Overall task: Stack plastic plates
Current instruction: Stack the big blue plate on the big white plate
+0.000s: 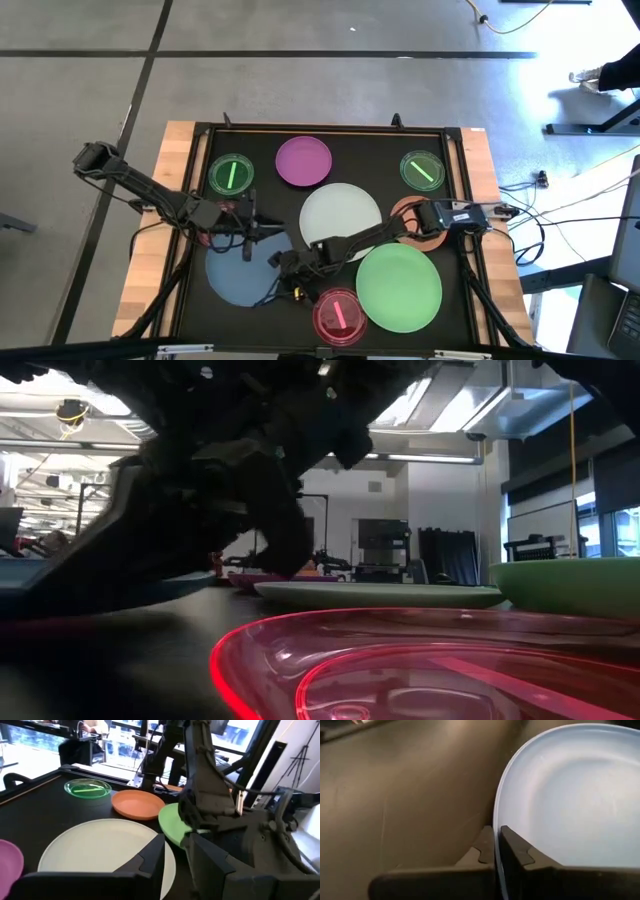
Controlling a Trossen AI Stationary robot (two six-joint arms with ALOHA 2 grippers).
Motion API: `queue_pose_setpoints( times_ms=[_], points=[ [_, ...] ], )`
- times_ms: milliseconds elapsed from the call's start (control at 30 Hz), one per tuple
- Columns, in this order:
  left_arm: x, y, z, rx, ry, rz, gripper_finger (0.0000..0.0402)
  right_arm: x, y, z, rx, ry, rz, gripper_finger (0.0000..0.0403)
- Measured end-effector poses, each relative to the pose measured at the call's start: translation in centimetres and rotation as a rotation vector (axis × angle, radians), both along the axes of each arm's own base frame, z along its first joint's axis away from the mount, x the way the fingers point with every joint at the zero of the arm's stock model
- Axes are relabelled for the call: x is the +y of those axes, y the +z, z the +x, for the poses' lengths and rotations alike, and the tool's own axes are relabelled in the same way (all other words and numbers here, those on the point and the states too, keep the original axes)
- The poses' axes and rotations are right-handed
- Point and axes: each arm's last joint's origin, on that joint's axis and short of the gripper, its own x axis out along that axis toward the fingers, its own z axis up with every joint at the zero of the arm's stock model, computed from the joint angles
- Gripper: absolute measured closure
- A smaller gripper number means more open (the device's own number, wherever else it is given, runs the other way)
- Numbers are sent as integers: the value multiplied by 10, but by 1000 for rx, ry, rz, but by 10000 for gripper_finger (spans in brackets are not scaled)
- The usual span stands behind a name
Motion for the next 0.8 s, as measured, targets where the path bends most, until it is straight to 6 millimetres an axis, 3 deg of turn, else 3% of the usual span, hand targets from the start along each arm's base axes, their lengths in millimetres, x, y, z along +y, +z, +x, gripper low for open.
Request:
queue_pose_setpoints(
  times_ms=[267,467,667,800],
  points=[
    [-1,2,0,-17,-6,24,317,-4,48,-14,36,-10,-18,402],
    [1,19,0,-175,8,59,317,-5,82,-34,84,-36,-99,402],
    [13,44,-7,-358,222,105,317,-2,110,-58,142,-74,-197,402],
    [14,44,-8,-342,237,126,317,2,131,-77,153,-124,-263,402]
  ],
)
